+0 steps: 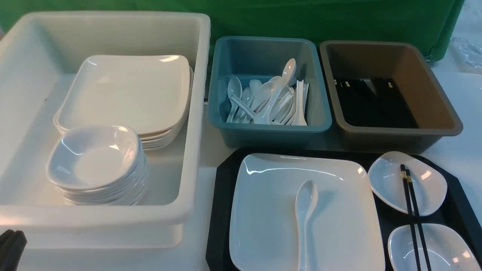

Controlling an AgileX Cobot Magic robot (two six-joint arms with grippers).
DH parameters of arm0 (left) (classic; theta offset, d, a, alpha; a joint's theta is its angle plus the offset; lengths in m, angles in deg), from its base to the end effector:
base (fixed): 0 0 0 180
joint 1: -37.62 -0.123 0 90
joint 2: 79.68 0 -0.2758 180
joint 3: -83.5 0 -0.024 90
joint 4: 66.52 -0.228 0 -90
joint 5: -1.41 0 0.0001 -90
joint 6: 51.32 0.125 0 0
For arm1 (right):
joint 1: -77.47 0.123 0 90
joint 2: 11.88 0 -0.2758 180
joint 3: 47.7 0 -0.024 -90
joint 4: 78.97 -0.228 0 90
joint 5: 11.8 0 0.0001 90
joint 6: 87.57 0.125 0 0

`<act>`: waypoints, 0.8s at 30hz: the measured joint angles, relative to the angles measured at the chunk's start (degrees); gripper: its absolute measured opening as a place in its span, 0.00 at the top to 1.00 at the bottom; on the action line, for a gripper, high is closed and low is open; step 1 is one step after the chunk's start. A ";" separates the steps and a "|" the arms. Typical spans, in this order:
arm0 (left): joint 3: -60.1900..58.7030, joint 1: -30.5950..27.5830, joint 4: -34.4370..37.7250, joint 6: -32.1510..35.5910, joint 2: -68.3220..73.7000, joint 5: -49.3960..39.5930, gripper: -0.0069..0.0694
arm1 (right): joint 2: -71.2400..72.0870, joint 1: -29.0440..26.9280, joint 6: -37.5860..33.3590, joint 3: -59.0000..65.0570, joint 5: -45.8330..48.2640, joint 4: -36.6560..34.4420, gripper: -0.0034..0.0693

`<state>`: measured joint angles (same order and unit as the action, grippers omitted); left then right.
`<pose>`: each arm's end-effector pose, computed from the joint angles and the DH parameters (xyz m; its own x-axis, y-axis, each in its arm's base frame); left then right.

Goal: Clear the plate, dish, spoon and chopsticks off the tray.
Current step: Use the right arm to grab a pair of chopsticks from the plate

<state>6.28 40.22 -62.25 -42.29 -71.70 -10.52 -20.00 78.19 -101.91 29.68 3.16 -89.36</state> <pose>0.0759 -0.0054 0.1887 -0.1179 0.0900 -0.9889 0.0708 0.9941 0.0820 0.0752 0.0068 0.1815 -0.1726 -0.0770 -0.9820 -0.0715 0.9953 -0.0655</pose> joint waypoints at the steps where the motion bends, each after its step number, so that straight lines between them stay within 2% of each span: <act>1: 0.00 0.00 0.00 0.00 0.00 0.00 0.89 | 0.00 0.00 0.00 0.00 0.00 0.00 0.63; 16: 0.00 0.00 -0.02 0.13 0.00 0.00 0.89 | 0.00 0.00 0.00 0.00 0.00 0.00 0.63; 18: 0.00 0.00 -2.94 1.38 0.00 0.67 0.89 | 0.00 0.00 0.00 0.00 0.00 0.00 0.63; 21: 0.00 0.00 -4.26 1.93 0.00 7.71 0.89 | 0.00 0.00 0.00 0.00 0.00 0.00 0.63; 24: 0.00 0.00 -0.61 0.97 0.00 15.88 0.89 | 0.00 0.00 0.00 0.00 0.00 0.00 0.63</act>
<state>6.28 40.22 -62.87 -41.32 -71.70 5.37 -20.00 78.19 -101.91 29.68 3.16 -89.36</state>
